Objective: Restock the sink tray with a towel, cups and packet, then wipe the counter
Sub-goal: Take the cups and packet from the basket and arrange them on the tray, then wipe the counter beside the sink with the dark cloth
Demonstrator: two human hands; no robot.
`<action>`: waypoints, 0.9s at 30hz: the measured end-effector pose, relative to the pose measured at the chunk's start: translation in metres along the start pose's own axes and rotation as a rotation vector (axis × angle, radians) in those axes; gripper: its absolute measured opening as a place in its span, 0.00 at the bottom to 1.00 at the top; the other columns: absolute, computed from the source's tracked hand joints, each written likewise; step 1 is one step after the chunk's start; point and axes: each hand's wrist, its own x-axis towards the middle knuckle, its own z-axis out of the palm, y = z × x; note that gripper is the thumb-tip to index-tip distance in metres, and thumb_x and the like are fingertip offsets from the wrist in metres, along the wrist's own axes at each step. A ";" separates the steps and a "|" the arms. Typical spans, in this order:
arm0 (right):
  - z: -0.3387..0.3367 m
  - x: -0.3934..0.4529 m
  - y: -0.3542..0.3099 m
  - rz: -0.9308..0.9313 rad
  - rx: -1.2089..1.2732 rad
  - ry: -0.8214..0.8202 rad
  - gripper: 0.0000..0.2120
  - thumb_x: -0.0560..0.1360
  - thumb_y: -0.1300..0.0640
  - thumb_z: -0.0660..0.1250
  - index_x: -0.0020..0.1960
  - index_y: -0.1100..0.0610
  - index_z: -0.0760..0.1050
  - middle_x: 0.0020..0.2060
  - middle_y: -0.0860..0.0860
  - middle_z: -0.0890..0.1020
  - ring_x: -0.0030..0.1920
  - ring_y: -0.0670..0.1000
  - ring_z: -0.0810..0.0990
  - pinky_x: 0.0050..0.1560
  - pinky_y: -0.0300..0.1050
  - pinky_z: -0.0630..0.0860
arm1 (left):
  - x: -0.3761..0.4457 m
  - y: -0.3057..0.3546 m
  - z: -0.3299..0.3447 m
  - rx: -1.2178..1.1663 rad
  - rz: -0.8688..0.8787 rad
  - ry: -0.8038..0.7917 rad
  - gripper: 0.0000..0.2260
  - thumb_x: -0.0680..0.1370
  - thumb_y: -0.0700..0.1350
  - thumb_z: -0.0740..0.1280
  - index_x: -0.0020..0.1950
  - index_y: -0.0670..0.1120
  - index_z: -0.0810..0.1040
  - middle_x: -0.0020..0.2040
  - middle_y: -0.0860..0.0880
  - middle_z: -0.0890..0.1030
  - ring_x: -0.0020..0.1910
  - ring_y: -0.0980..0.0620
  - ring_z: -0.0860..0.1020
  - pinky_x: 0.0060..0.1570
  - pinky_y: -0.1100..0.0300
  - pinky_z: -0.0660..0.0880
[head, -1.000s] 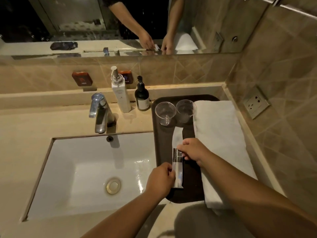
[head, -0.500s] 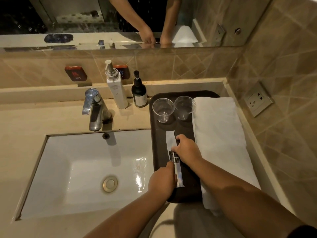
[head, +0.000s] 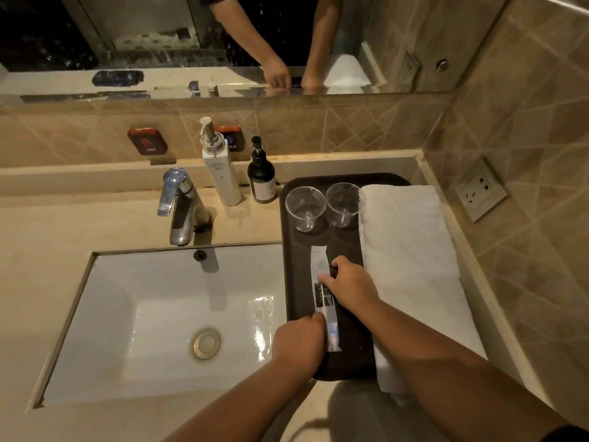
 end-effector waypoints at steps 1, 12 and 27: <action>0.000 -0.001 -0.001 -0.006 -0.005 0.014 0.19 0.75 0.42 0.66 0.57 0.55 0.72 0.37 0.47 0.77 0.36 0.47 0.75 0.31 0.40 0.66 | -0.001 0.000 -0.001 -0.005 0.007 0.009 0.12 0.76 0.44 0.67 0.58 0.44 0.72 0.46 0.46 0.81 0.41 0.44 0.81 0.40 0.53 0.75; -0.028 -0.037 -0.032 -0.318 -0.389 0.204 0.21 0.74 0.37 0.61 0.59 0.48 0.76 0.56 0.49 0.79 0.54 0.51 0.76 0.54 0.49 0.73 | -0.023 -0.060 -0.047 0.020 -0.065 0.380 0.15 0.80 0.55 0.59 0.63 0.52 0.75 0.59 0.49 0.78 0.54 0.50 0.76 0.52 0.56 0.73; 0.028 -0.152 -0.162 -0.531 -0.358 0.016 0.30 0.76 0.35 0.56 0.74 0.45 0.58 0.76 0.50 0.60 0.75 0.54 0.54 0.73 0.57 0.48 | -0.173 -0.187 -0.056 0.073 -0.251 0.443 0.28 0.77 0.61 0.60 0.75 0.50 0.64 0.75 0.48 0.67 0.72 0.46 0.66 0.70 0.49 0.62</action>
